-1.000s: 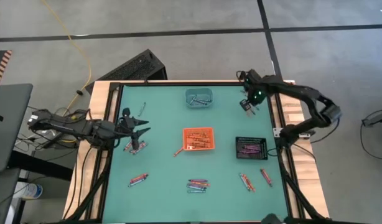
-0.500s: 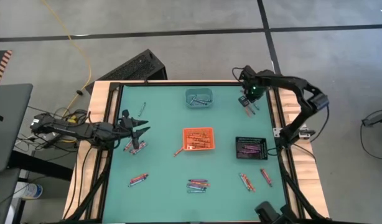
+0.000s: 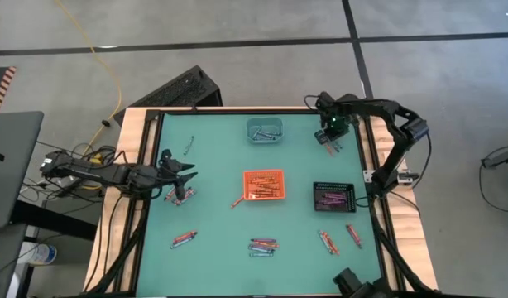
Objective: Sort crayons
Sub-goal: Put the green crayon into the blue bin
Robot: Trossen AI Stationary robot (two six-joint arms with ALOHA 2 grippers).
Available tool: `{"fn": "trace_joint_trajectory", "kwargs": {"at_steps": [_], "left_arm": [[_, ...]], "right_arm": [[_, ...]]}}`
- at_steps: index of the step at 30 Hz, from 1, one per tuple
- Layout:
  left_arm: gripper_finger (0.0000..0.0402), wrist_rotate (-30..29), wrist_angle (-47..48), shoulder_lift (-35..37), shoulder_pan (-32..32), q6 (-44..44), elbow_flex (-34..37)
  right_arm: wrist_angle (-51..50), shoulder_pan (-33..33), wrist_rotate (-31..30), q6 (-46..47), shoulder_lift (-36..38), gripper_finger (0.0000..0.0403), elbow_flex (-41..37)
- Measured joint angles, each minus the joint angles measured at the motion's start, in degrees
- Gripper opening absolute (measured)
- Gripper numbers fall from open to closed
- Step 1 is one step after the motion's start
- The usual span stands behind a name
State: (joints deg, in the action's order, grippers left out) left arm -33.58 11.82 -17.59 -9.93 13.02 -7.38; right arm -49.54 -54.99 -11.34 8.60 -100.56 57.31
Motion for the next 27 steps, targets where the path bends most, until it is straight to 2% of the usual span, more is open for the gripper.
{"fn": "trace_joint_trajectory", "kwargs": {"at_steps": [3, 5, 8, 11, 17, 24, 27], "left_arm": [[0.0127, 0.1, 0.3, 0.0, 0.0, -1.1, 0.0], [0.0127, 0.1, 0.2, 0.0, 0.0, -1.8, 0.0], [0.0127, 0.5, 0.3, 0.0, 0.0, -2.7, 0.0], [0.0127, 1.5, 0.2, 0.0, 0.0, -2.8, 0.0], [0.0127, 1.9, 0.3, 0.0, 0.0, -2.8, 0.0], [0.0127, 2.3, -0.2, 0.0, 0.0, -3.3, 0.0], [0.0127, 2.3, -1.6, 0.0, 0.0, -3.4, 0.0]], "right_arm": [[0.9, 1.8, -2.7, 2.0, -1.8, 0.0108, 0.7], [1.6, 2.4, -2.3, 3.1, -2.7, 0.0092, 0.7], [2.6, 3.1, -0.6, 3.6, -3.3, 0.0050, 0.7], [2.6, 4.1, -1.7, 4.8, -3.1, 0.0011, 0.6], [-1.4, 7.7, -7.8, 6.4, 2.0, 0.0004, 1.6], [2.9, 16.5, -7.4, 5.6, 14.6, 0.0002, 4.5], [8.0, 21.6, -5.0, 1.2, 16.5, 0.0001, 5.6]]}}
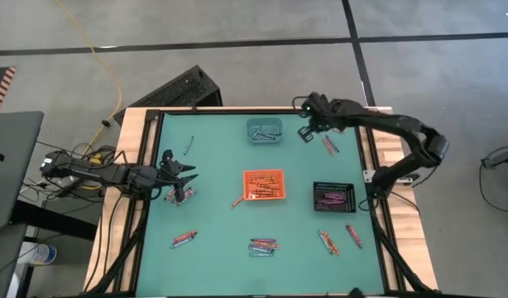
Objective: Sort crayons
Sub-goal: Put the green crayon into the blue bin
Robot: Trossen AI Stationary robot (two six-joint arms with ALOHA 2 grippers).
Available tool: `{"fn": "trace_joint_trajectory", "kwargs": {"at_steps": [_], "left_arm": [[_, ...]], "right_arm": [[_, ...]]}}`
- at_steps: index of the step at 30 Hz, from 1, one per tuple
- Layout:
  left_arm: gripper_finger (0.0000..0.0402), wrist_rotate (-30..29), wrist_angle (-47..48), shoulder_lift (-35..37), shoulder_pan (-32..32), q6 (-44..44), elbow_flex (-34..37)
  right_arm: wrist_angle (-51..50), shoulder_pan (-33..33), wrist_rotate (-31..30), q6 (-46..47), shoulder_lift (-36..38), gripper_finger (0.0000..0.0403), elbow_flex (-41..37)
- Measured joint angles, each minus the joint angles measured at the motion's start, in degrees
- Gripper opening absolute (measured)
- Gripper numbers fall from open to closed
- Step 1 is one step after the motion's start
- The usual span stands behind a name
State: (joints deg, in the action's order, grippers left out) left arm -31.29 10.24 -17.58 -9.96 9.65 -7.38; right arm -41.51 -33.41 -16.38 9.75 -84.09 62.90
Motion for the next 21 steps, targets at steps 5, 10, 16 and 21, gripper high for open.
{"fn": "trace_joint_trajectory", "kwargs": {"at_steps": [5, 10, 16, 21], "left_arm": [[0.0127, -0.2, -1.3, 0.0, 0.0, -1.6, 0.0], [0.0127, -0.5, -0.5, 0.0, 0.0, -1.6, 0.0], [0.0128, -1.3, -0.5, 0.0, 0.0, -1.6, 0.0], [0.0128, -1.1, 1.4, 0.0, 0.0, -1.5, 0.0]], "right_arm": [[10.3, 8.5, 0.1, -10.7, -3.5, 0.0001, 2.4], [15.9, 11.4, 0.1, -15.6, -11.9, 0.0000, 8.6], [14.3, 11.5, 0.0, -22.2, -23.7, 0.0000, 19.9], [9.6, 11.4, -0.3, -25.6, -30.9, 0.0003, 28.7]]}}
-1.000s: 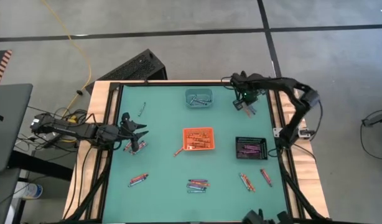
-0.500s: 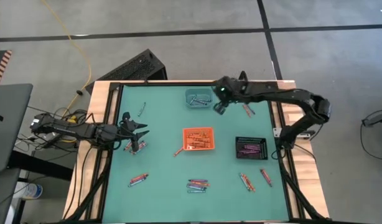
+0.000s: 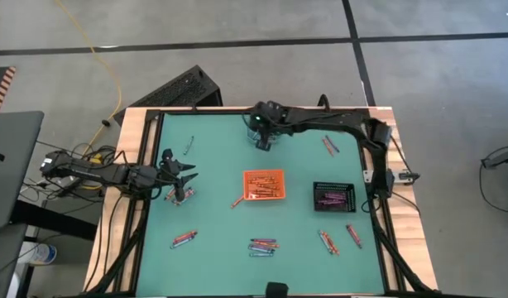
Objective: Sort crayons
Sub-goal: Put the green crayon into the blue bin, then put the orange crayon into the orange bin
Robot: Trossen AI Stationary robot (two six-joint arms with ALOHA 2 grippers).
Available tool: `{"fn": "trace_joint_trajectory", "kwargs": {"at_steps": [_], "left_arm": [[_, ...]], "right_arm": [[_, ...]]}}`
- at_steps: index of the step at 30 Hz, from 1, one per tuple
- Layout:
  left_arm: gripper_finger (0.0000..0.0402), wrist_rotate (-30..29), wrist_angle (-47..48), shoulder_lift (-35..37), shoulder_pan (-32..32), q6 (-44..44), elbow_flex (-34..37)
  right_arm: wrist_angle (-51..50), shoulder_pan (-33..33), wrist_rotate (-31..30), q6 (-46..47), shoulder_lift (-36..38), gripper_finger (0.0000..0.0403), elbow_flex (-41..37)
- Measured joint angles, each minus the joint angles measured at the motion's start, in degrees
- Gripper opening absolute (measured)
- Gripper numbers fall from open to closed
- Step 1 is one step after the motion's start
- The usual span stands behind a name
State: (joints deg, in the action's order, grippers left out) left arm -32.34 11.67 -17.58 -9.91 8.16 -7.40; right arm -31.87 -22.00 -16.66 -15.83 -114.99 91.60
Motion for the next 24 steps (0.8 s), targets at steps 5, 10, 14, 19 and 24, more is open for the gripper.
{"fn": "trace_joint_trajectory", "kwargs": {"at_steps": [5, 10, 14, 19, 24], "left_arm": [[0.0128, 0.1, 3.4, 0.0, 0.0, 3.2, 0.0], [0.0128, 0.2, 5.1, 0.0, 0.0, 3.4, 0.0], [0.0128, 0.2, 5.7, 0.0, 0.0, 3.5, 0.0], [0.0128, -0.6, 4.1, 0.0, 0.0, 1.7, 0.0], [0.0128, -0.4, -7.4, 0.0, 0.0, -2.6, 0.8]], "right_arm": [[-6.1, -0.3, -1.6, -0.5, -4.4, 0.0016, 6.2], [-9.8, -0.7, -3.2, -2.5, -5.4, 0.0040, 8.5], [-11.0, -0.7, -4.0, -2.7, -5.4, 0.0060, 8.5], [-13.8, -0.7, -4.4, -2.4, -5.4, 0.0084, 8.5], [-16.8, 0.0, -4.3, 1.2, -4.3, 0.0095, 8.5]]}}
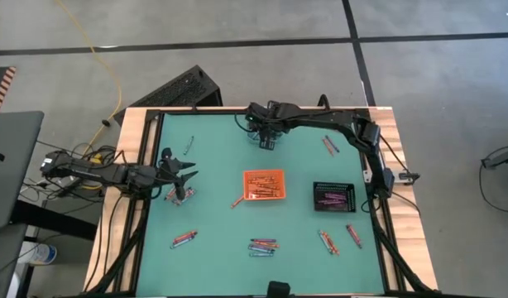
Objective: Sort crayons
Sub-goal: Put the orange crayon into the orange bin
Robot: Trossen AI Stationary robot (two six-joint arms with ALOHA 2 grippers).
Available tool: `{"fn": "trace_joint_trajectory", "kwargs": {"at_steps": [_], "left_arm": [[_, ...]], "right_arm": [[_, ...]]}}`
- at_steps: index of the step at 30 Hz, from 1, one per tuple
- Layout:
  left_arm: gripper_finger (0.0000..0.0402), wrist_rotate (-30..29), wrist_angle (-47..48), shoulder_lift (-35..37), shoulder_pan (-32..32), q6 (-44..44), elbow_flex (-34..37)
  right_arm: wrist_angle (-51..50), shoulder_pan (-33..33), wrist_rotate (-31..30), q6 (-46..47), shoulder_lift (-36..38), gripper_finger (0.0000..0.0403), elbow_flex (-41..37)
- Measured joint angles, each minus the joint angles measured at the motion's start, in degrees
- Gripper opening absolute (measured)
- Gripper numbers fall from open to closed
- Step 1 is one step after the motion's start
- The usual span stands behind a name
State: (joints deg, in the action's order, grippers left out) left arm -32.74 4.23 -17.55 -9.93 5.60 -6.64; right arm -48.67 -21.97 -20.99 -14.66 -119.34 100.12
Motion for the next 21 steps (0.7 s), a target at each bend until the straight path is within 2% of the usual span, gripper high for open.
{"fn": "trace_joint_trajectory", "kwargs": {"at_steps": [3, 6, 9, 13, 16, 21], "left_arm": [[0.0128, 7.7, -11.9, -0.1, 0.0, -6.8, 3.9], [0.0127, 15.1, -20.4, -0.1, 0.0, -10.4, 5.9], [0.0127, 20.1, -21.1, 0.0, 0.0, -10.5, 5.9], [0.0127, 28.3, -21.2, 0.0, 0.0, -9.5, 5.9], [0.0127, 30.4, -20.4, -0.1, 0.0, -8.6, 5.9], [0.0127, 28.2, -18.1, -0.1, 0.0, -7.6, 5.9]], "right_arm": [[-6.1, 0.1, 2.8, 2.1, 2.4, 0.0095, 0.0], [-11.7, -1.1, 9.0, 7.1, 5.3, 0.0093, 0.0], [-14.9, -2.4, 13.4, 12.3, 8.7, 0.0093, -0.6], [-17.3, -3.0, 13.2, 17.2, 14.5, 0.0092, -4.6], [-16.2, -3.6, 12.9, 21.4, 19.7, 0.0092, -10.6], [-10.0, -5.8, 12.7, 29.0, 27.2, 0.0092, -25.2]]}}
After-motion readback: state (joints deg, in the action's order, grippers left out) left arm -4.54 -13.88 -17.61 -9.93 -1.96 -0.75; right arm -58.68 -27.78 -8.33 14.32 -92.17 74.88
